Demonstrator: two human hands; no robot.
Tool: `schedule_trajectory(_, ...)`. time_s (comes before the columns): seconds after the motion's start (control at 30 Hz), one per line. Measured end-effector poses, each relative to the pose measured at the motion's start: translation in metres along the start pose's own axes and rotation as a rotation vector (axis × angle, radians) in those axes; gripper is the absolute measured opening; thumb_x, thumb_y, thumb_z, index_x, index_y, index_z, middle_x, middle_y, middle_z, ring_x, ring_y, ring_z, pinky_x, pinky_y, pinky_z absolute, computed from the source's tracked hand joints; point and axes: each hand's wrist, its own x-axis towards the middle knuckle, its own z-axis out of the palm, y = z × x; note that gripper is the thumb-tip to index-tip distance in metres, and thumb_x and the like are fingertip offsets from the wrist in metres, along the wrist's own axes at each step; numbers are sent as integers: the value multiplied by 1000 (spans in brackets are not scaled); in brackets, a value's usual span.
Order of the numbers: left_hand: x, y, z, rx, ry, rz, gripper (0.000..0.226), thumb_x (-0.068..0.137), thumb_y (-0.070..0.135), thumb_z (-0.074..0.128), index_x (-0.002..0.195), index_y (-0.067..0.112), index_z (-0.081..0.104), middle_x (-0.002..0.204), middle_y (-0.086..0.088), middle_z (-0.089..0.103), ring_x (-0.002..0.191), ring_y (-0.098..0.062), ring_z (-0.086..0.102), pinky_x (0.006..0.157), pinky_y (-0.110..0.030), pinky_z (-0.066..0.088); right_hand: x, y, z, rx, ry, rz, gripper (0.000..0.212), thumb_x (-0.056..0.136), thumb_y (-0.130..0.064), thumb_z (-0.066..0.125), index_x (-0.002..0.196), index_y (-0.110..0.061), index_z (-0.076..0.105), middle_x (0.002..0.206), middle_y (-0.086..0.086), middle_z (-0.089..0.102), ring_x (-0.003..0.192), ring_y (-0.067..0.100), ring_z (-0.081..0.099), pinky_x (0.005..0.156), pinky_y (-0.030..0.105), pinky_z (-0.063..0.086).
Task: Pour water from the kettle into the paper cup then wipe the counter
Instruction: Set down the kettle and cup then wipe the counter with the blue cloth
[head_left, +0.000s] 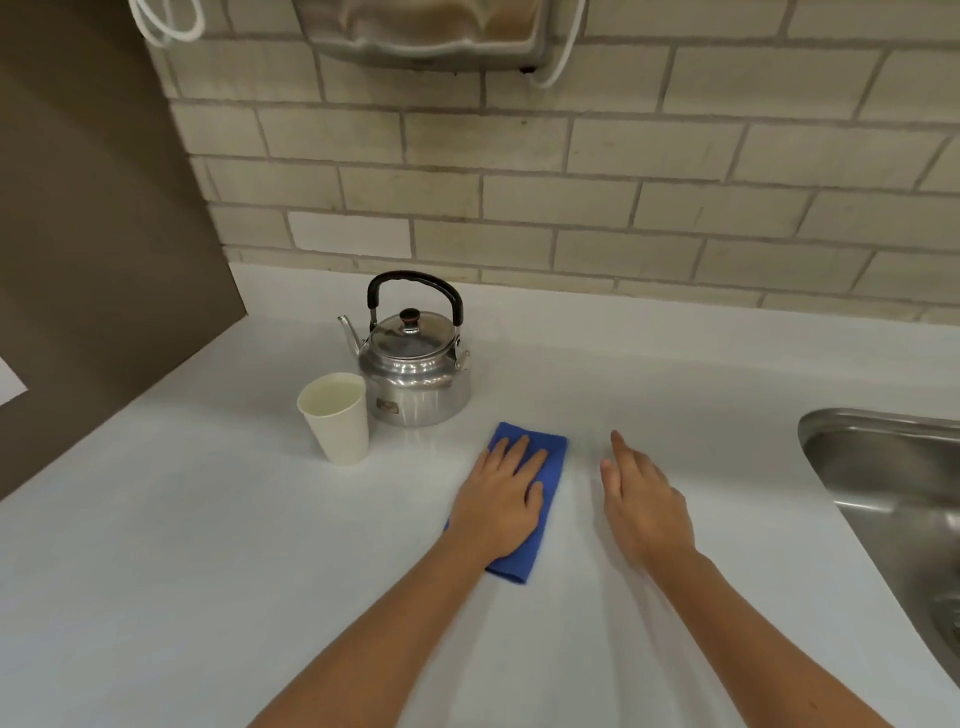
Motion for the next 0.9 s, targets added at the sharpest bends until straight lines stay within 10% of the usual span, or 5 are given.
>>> schedule_trajectory(0.17, 42, 8, -10, 75, -72, -195, 52, 97, 30, 21, 146, 16, 13, 158, -10, 10, 145, -31, 6, 120, -44, 6, -5, -4, 16, -66, -72, -14, 49, 99, -37, 17, 146, -25, 13, 151, -1, 29, 140, 21, 20, 113, 50, 17)
schedule_trajectory(0.5, -58, 12, -12, -65, -41, 26, 49, 96, 27, 27, 144, 21, 25, 157, -7, 20, 145, -27, 11, 121, -40, 3, -1, -31, 9, -37, -22, 16, 50, 99, -35, 22, 145, -16, 18, 153, 11, 25, 138, 29, 25, 110, 53, 26)
schedule_trajectory(0.9, -191, -147, -85, 117, 93, -530, 51, 98, 31, 23, 146, 22, 14, 159, -5, 10, 146, -24, 7, 120, -39, 7, -39, -110, 91, -175, -132, -166, 46, 97, -39, 19, 142, -30, 27, 156, 0, 17, 143, 24, 6, 115, 51, 6)
